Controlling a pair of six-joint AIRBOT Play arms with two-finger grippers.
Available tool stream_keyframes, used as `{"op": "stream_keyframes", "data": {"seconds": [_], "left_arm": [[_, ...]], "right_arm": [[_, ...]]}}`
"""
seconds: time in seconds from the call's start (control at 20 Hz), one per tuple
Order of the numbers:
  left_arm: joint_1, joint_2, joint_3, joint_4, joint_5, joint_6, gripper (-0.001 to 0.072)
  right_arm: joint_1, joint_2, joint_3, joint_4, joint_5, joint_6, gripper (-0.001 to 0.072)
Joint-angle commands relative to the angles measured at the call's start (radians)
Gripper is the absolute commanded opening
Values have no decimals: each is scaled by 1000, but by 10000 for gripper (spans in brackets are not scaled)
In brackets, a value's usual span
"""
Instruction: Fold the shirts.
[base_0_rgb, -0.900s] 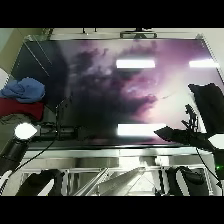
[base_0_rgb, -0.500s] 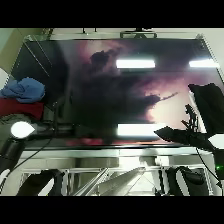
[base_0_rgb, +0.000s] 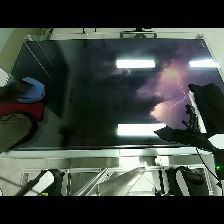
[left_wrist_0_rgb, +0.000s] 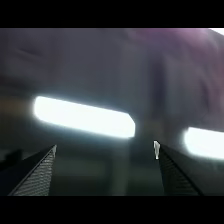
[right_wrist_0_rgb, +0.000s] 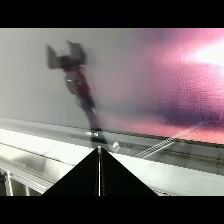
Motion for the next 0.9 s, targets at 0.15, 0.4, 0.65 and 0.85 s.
{"op": "stream_keyframes", "data": {"seconds": [0.15, 0.4, 0.65, 0.85], "left_arm": [[205, -469, 362, 37, 90, 22, 720], [129, -765, 565, 190, 177, 17, 715], [14, -939, 706, 491, 149, -79, 713], [-55, -999, 820, 526, 166, -110, 533]], "right_arm": [[1, 0, 0, 0, -8, 0, 11], [1, 0, 0, 0, -29, 0, 11], [1, 1, 0, 0, -29, 0, 11], [1, 0, 0, 0, -29, 0, 11]]}}
